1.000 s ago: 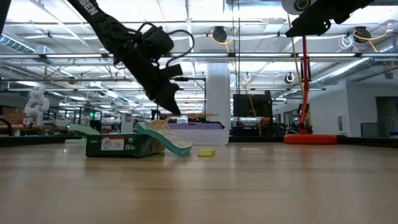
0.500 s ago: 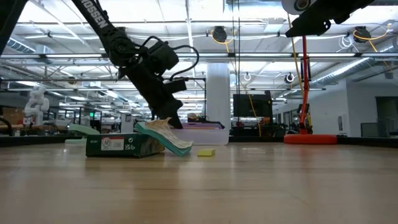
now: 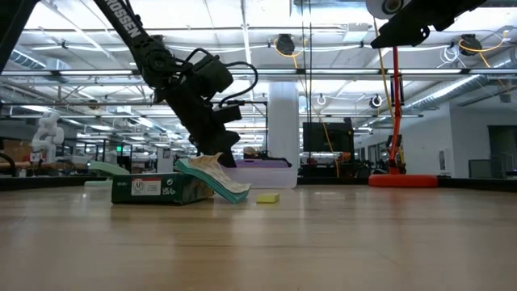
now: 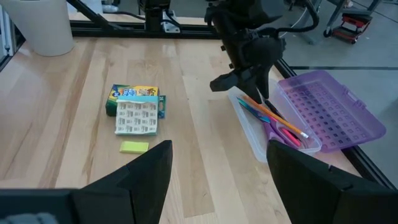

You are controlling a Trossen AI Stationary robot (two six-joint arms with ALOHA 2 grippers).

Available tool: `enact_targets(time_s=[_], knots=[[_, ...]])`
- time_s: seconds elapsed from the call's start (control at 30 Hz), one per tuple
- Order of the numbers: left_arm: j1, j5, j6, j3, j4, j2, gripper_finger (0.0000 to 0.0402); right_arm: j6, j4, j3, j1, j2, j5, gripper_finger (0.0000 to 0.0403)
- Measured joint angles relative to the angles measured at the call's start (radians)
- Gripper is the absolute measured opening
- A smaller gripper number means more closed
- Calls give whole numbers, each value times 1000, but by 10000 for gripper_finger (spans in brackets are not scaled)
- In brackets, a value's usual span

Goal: Pack school essentials
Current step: Put the blue sticky notes into the purple supply box

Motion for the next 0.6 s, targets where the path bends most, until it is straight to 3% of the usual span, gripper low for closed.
enact_targets(time_s=[0.13,0.33,0.6], knots=[[-10,-28,-29,0,1,-7,141,0,0,0,0,0,0,256],[-71,-35,-60,0,39,-71,149,1,-1,0,0,0,0,256],[-265,-105,-146,1,-11,-206,149,0,34,0,0,8,0,256]])
